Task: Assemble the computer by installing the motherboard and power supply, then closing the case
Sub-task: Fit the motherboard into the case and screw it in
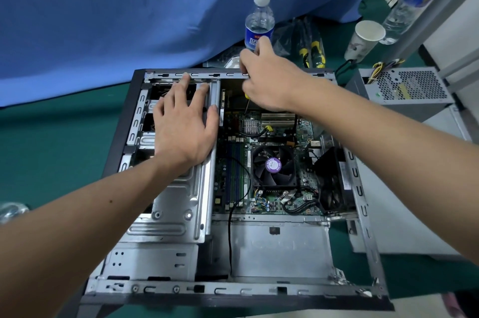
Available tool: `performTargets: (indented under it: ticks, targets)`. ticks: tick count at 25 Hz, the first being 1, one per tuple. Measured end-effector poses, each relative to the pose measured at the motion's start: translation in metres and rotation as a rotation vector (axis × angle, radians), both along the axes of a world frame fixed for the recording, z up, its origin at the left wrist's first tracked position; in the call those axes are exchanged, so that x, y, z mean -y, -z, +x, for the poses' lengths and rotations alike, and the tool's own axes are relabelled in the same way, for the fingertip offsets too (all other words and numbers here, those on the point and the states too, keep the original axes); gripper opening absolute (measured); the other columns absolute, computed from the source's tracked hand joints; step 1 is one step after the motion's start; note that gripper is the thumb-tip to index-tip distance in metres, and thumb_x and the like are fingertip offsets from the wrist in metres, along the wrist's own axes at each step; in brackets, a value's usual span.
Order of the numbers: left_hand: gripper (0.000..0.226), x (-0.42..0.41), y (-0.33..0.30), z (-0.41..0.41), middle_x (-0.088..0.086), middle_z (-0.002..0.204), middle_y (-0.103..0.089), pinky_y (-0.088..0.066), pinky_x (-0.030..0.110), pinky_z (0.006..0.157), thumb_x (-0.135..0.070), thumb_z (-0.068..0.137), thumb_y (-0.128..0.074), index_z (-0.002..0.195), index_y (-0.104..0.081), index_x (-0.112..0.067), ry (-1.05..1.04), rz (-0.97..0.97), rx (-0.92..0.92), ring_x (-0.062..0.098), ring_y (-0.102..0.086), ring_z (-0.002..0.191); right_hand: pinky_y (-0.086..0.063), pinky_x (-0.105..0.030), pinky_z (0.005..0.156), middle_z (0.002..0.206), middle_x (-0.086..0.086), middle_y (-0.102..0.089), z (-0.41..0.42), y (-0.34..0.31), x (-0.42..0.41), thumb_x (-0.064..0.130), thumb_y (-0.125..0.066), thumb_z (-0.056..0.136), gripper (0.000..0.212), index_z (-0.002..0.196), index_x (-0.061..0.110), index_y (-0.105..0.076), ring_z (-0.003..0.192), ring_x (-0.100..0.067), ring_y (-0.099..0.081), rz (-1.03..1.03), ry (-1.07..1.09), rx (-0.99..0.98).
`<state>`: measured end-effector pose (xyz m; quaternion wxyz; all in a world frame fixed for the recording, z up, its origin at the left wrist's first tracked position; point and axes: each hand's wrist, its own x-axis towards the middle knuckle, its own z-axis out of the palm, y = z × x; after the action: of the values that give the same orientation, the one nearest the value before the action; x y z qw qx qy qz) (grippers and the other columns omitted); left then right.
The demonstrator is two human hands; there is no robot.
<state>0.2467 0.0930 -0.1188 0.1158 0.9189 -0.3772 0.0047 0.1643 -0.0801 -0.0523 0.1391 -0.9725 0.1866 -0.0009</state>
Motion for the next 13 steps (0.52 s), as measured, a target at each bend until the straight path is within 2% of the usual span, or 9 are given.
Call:
performTargets:
  ticks: [2, 3, 5, 6, 7, 9, 10, 11, 13]
  targets:
    - [0.053, 0.0, -0.001, 0.0, 0.008, 0.163, -0.018, -0.016, 0.049, 0.117, -0.048, 0.101, -0.027, 0.149, -0.035, -0.029, 0.0, 0.005, 0.001, 0.028, -0.019, 0.147, -0.037, -0.037, 0.062, 0.113, -0.012, -0.042, -0.004, -0.001, 0.001, 0.016, -0.053, 0.096, 0.015, 0.108, 0.011, -0.045, 0.08, -0.033, -0.056, 0.007, -0.06, -0.003]
    - [0.052, 0.0, -0.001, 0.0, 0.008, 0.163, -0.018, -0.016, 0.048, 0.117, -0.048, 0.101, -0.028, 0.149, -0.036, -0.029, -0.001, 0.007, -0.001, 0.028, -0.019, 0.147, -0.039, -0.037, 0.065, 0.111, -0.014, -0.048, -0.005, 0.001, -0.001, 0.025, -0.057, 0.097, 0.021, 0.11, 0.01, -0.048, 0.085, -0.035, -0.058, -0.089, -0.036, -0.008]
    - [0.052, 0.0, -0.002, -0.001, 0.008, 0.163, -0.018, -0.016, 0.048, 0.118, -0.047, 0.101, -0.029, 0.15, -0.036, -0.029, -0.005, 0.009, -0.002, 0.027, -0.019, 0.148, -0.036, -0.037, 0.064, 0.104, -0.016, -0.061, -0.006, 0.002, -0.004, 0.048, -0.052, 0.098, 0.041, 0.108, 0.008, -0.053, 0.09, -0.038, -0.061, -0.305, 0.067, 0.006]
    - [0.052, 0.0, -0.002, -0.002, 0.008, 0.163, -0.017, -0.015, 0.048, 0.118, -0.047, 0.101, -0.029, 0.15, -0.035, -0.029, -0.006, 0.012, -0.005, 0.027, -0.019, 0.148, -0.034, -0.037, 0.063, 0.104, -0.016, -0.062, -0.005, 0.003, -0.006, 0.052, -0.048, 0.098, 0.044, 0.107, 0.009, -0.053, 0.088, -0.038, -0.06, -0.318, 0.085, 0.015]
    - [0.053, 0.0, -0.003, -0.003, 0.007, 0.163, -0.017, -0.015, 0.048, 0.118, -0.047, 0.101, -0.029, 0.15, -0.035, -0.029, -0.005, 0.014, -0.008, 0.027, -0.018, 0.148, -0.033, -0.037, 0.063, 0.108, -0.016, -0.057, -0.005, 0.004, -0.007, 0.048, -0.047, 0.099, 0.039, 0.107, 0.01, -0.05, 0.084, -0.037, -0.058, -0.238, 0.08, 0.028]
    - [0.053, 0.0, -0.004, -0.002, 0.007, 0.164, -0.016, -0.015, 0.048, 0.118, -0.047, 0.101, -0.029, 0.151, -0.034, -0.029, -0.007, 0.012, -0.012, 0.027, -0.018, 0.148, -0.034, -0.035, 0.06, 0.116, -0.011, -0.043, -0.003, 0.002, -0.005, 0.028, -0.052, 0.096, 0.021, 0.107, 0.013, -0.042, 0.077, -0.029, -0.054, 0.026, 0.017, 0.048]
    - [0.053, -0.001, -0.004, -0.002, 0.007, 0.164, -0.016, -0.014, 0.047, 0.118, -0.047, 0.101, -0.029, 0.151, -0.034, -0.029, -0.008, 0.011, -0.015, 0.026, -0.018, 0.148, -0.033, -0.034, 0.058, 0.115, -0.008, -0.041, -0.002, 0.0, -0.005, 0.02, -0.053, 0.094, 0.018, 0.107, 0.015, -0.042, 0.077, -0.026, -0.054, 0.091, -0.022, 0.039]
    - [0.053, -0.001, -0.004, -0.003, 0.006, 0.164, -0.016, -0.014, 0.047, 0.118, -0.047, 0.101, -0.029, 0.151, -0.034, -0.029, -0.007, 0.01, -0.016, 0.026, -0.017, 0.148, -0.033, -0.033, 0.059, 0.11, -0.007, -0.044, -0.004, 0.0, -0.006, 0.019, -0.054, 0.094, 0.016, 0.108, 0.015, -0.046, 0.08, -0.026, -0.055, 0.065, -0.045, 0.034]
    - [0.053, 0.0, -0.004, -0.004, 0.006, 0.164, -0.016, -0.014, 0.046, 0.118, -0.047, 0.101, -0.029, 0.151, -0.033, -0.03, -0.006, 0.011, -0.017, 0.025, -0.017, 0.148, -0.035, -0.033, 0.064, 0.103, -0.011, -0.057, -0.006, 0.006, -0.009, 0.032, -0.053, 0.099, 0.021, 0.106, 0.012, -0.056, 0.087, -0.033, -0.06, -0.174, 0.017, 0.044]
